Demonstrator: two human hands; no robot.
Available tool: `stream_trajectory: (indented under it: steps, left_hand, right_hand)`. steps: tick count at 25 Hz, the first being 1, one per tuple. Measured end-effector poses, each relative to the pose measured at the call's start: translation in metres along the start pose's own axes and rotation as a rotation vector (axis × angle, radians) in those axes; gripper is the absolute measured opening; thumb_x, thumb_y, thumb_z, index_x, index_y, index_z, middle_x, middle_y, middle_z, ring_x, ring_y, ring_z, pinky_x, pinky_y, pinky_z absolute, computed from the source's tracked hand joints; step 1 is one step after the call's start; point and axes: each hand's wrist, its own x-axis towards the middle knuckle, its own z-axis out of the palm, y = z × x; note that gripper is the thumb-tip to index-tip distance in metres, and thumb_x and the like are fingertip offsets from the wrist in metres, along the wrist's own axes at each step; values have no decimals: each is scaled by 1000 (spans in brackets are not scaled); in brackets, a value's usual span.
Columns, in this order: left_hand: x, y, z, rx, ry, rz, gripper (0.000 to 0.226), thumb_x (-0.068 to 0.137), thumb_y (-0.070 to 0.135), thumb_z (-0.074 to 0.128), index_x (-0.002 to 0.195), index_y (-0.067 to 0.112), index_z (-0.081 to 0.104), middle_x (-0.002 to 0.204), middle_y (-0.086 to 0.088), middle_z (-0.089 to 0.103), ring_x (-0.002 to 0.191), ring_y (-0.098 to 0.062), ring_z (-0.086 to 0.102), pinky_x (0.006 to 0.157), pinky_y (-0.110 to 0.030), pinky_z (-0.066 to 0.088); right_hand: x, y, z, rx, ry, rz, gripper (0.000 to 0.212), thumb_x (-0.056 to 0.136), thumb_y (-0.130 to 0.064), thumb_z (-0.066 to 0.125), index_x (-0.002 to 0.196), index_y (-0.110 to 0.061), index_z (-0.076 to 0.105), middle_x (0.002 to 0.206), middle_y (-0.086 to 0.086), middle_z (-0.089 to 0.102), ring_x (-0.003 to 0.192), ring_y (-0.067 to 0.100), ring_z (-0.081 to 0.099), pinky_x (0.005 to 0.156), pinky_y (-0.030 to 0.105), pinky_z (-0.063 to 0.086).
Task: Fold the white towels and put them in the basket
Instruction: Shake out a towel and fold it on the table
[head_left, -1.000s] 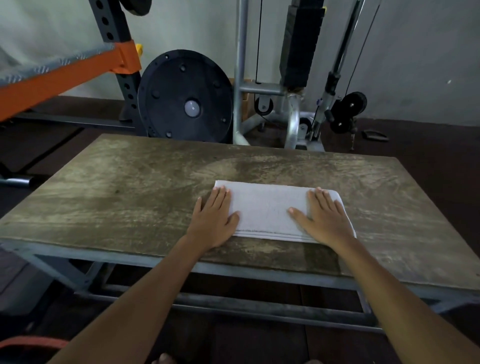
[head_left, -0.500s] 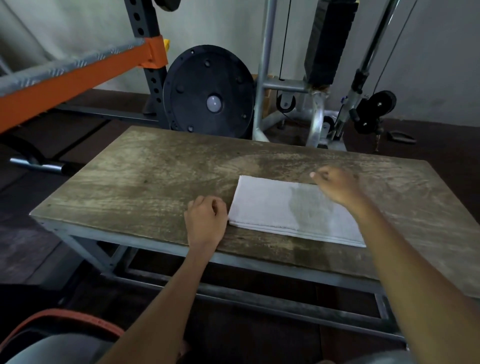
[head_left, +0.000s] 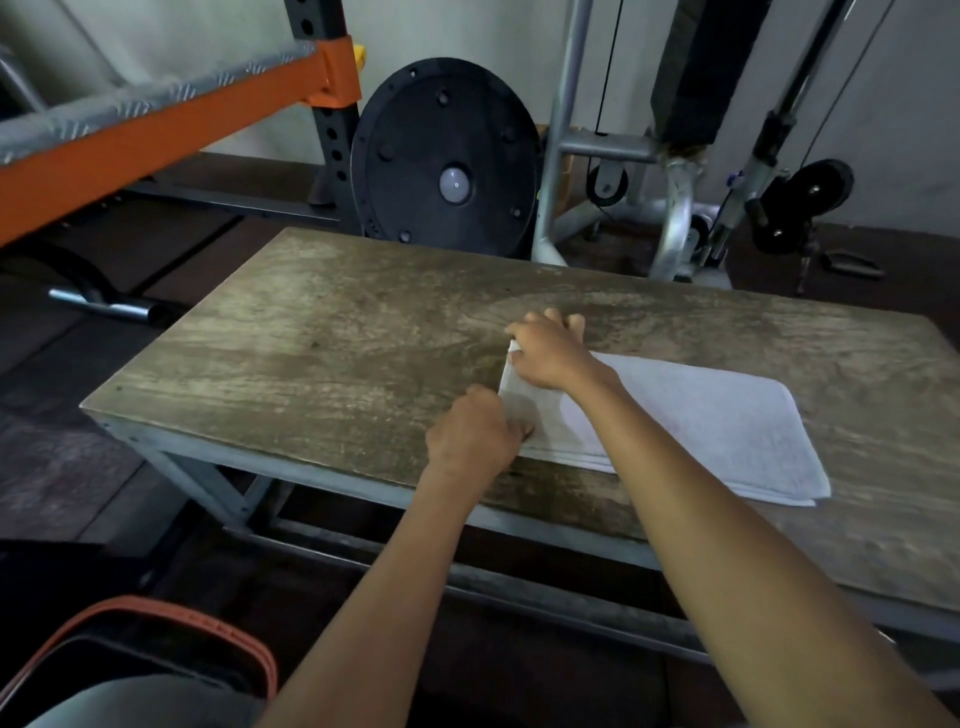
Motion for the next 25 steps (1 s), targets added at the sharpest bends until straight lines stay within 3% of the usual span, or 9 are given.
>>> stream_trajectory:
  steps: [3, 7, 9, 11, 15, 18, 21, 23, 25]
  left_hand:
    - [7, -8, 2, -111, -54, -11, 51, 81, 45, 64, 109, 5, 50, 102, -11, 63, 94, -28, 62, 80, -41, 52]
    - [9, -16, 3, -165, -98, -10, 39, 80, 47, 63, 86, 9, 57, 86, -8, 64, 85, -28, 63, 72, -37, 49]
    - [7, -16, 2, -211, -130, -6, 39, 82, 47, 61, 91, 10, 61, 89, -7, 65, 85, -26, 63, 79, -40, 54]
    - [1, -15, -3, -334, -124, -16, 35, 84, 42, 60, 97, 9, 60, 92, -6, 64, 86, -22, 61, 75, -36, 52]
    - [-14, -24, -32, -531, 131, 13, 18, 85, 28, 63, 79, 15, 52, 72, 2, 54, 67, -15, 51, 52, -24, 36]
    - [-27, -30, -53, -627, 319, 94, 14, 83, 27, 69, 83, 17, 59, 71, 4, 63, 61, -10, 56, 48, -13, 39]
    - [-44, -20, -53, -615, 384, 236, 15, 79, 22, 74, 87, 18, 63, 73, 6, 65, 58, -2, 58, 48, -9, 43]
    - [-54, -8, -38, -567, 405, 361, 16, 76, 19, 76, 87, 20, 64, 74, 9, 65, 59, -2, 58, 52, -12, 46]
    - [-56, 6, -17, -457, 450, 493, 20, 74, 19, 74, 90, 23, 64, 81, 13, 65, 67, -3, 60, 63, -21, 50]
  right_hand:
    - [-1, -1, -11, 77, 60, 17, 25, 93, -20, 47, 102, -26, 69, 120, 2, 53, 118, 25, 34, 86, 38, 20]
    - [-9, 2, -28, 233, 134, 6, 19, 92, -22, 52, 89, -27, 70, 106, -2, 47, 115, 21, 36, 90, 34, 20]
    - [-14, 6, -38, 330, 188, -24, 13, 90, -24, 58, 87, -27, 70, 100, -4, 45, 110, 18, 40, 95, 32, 30]
    - [-20, 8, -48, 450, 220, -34, 10, 88, -24, 60, 85, -25, 70, 95, -6, 54, 99, 14, 53, 86, 29, 44]
    - [-36, 3, -61, 870, 286, 37, 8, 87, -12, 62, 92, -14, 69, 78, 0, 66, 66, 9, 62, 55, 13, 44]
    - [-42, -3, -73, 1057, 225, 93, 10, 88, -16, 60, 95, -12, 67, 74, 3, 69, 64, 11, 66, 57, 19, 49]
    - [-46, -1, -84, 1114, 211, 151, 17, 85, -26, 67, 88, -9, 65, 68, 1, 63, 59, 11, 60, 53, 19, 47]
    - [-50, 10, -88, 1069, 208, 195, 11, 81, -12, 68, 91, -11, 64, 73, 2, 59, 65, 12, 57, 54, 18, 45]
    - [-58, 33, -88, 996, 187, 250, 20, 78, -3, 64, 94, -14, 62, 80, 2, 59, 75, 14, 56, 60, 21, 44]
